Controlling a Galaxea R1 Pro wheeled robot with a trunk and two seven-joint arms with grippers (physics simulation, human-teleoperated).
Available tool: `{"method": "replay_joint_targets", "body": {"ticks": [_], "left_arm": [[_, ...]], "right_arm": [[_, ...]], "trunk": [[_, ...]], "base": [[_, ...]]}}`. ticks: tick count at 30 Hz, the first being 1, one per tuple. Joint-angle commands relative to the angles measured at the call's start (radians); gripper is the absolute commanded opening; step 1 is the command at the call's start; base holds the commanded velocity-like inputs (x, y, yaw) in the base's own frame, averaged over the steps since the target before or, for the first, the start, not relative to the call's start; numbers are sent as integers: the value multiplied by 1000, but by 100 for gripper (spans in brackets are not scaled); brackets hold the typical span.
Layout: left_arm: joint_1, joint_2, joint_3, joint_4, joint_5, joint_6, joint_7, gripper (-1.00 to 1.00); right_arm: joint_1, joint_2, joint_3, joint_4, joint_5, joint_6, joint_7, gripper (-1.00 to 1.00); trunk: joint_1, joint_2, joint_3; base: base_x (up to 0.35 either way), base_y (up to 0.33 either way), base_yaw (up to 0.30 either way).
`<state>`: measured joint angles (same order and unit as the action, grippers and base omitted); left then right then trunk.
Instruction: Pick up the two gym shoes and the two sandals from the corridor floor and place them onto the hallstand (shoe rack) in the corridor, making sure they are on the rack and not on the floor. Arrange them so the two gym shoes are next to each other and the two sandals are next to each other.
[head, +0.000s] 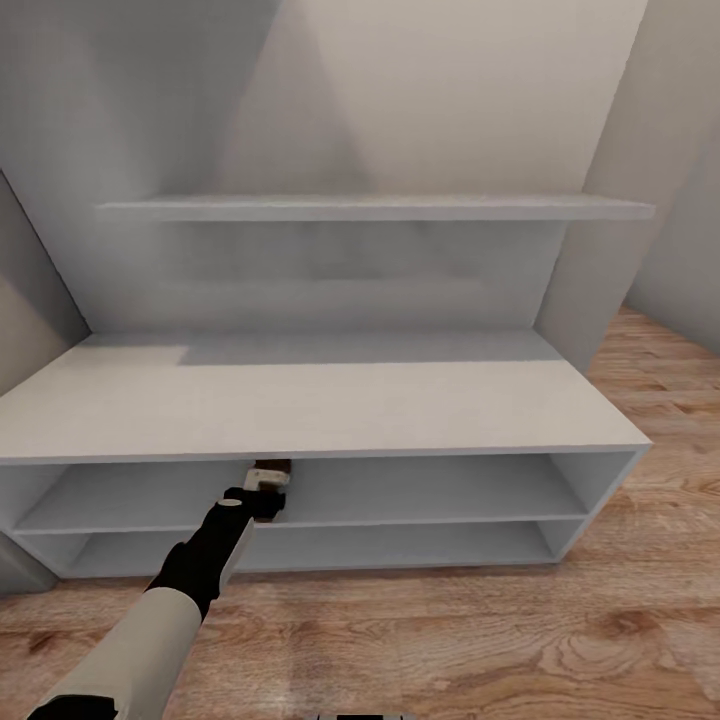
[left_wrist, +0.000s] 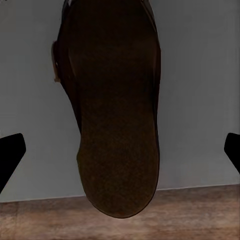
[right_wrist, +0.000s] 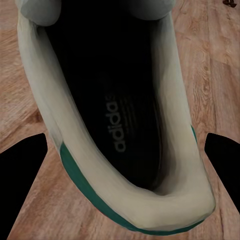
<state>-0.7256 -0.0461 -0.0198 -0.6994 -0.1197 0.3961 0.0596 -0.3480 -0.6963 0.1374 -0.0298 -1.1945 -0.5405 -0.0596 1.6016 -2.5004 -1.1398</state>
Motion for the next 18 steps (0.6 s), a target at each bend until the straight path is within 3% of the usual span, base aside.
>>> {"method": "replay_joint_targets", "body": {"ticks": [1, 11, 18], "left_arm": [[1, 0, -3, -2, -9, 4, 2, 100], [3, 0, -3, -2, -9, 2, 2, 100], [3, -1, -3, -3, -9, 1, 11, 100]], "right_arm": [[0, 0, 8, -1, -4, -1, -6, -100], [0, 0, 8, -1, -4, -1, -6, -100], [0, 0, 8, -1, -4, -1, -6, -100]], "trunk": [[0, 0, -1], [0, 0, -1], [0, 0, -1]], "base": [[0, 0, 0], [-9, 0, 0], [-267, -1, 0]]}}
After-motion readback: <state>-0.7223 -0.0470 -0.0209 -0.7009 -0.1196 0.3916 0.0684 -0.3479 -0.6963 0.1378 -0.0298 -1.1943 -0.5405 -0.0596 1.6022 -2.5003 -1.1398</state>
